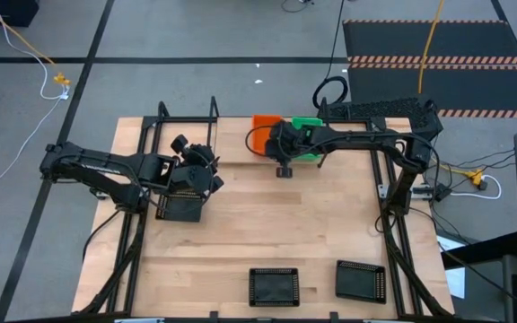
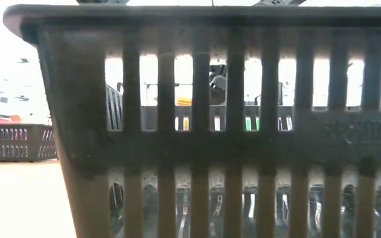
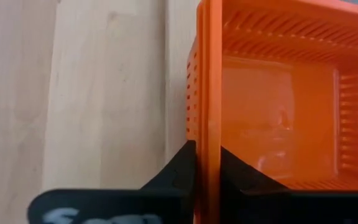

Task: Stack baskets on shelf by color
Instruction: Stack the orange bin on top of the orange bin on the shelf, then put the top black bin on the shelf

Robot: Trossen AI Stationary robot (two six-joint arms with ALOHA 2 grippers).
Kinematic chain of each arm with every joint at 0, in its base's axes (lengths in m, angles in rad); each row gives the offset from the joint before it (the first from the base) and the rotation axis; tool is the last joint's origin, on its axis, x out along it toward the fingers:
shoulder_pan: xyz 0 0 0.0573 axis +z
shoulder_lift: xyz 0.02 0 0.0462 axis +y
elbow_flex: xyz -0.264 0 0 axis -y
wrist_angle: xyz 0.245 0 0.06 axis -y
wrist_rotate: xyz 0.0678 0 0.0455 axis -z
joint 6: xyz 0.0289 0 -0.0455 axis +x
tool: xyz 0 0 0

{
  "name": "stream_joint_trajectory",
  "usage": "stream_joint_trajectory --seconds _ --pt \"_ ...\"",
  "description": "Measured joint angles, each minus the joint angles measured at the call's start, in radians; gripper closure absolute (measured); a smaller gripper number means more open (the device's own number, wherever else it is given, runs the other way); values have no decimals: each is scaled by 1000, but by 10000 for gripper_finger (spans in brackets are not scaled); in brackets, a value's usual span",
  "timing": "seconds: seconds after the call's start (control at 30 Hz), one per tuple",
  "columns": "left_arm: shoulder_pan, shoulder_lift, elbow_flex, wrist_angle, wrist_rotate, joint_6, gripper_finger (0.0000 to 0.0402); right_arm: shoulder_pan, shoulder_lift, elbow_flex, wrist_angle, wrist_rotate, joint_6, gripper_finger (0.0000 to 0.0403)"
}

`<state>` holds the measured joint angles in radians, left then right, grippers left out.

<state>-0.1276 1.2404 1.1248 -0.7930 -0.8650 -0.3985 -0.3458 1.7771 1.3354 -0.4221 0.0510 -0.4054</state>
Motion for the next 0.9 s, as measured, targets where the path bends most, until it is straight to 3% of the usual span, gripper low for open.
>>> stream_joint_trajectory --seconds 0.37,0.67,0.9 --pt "0 0 0 -13 0 -7 222 -1 0 0 -40 2 27 367" --pt "0 0 0 -31 0 -23 222 -21 -16 1 -9 5 59 293" --pt "0 -22 2 -288 0 -267 222 0 -206 -26 7 4 135 268"
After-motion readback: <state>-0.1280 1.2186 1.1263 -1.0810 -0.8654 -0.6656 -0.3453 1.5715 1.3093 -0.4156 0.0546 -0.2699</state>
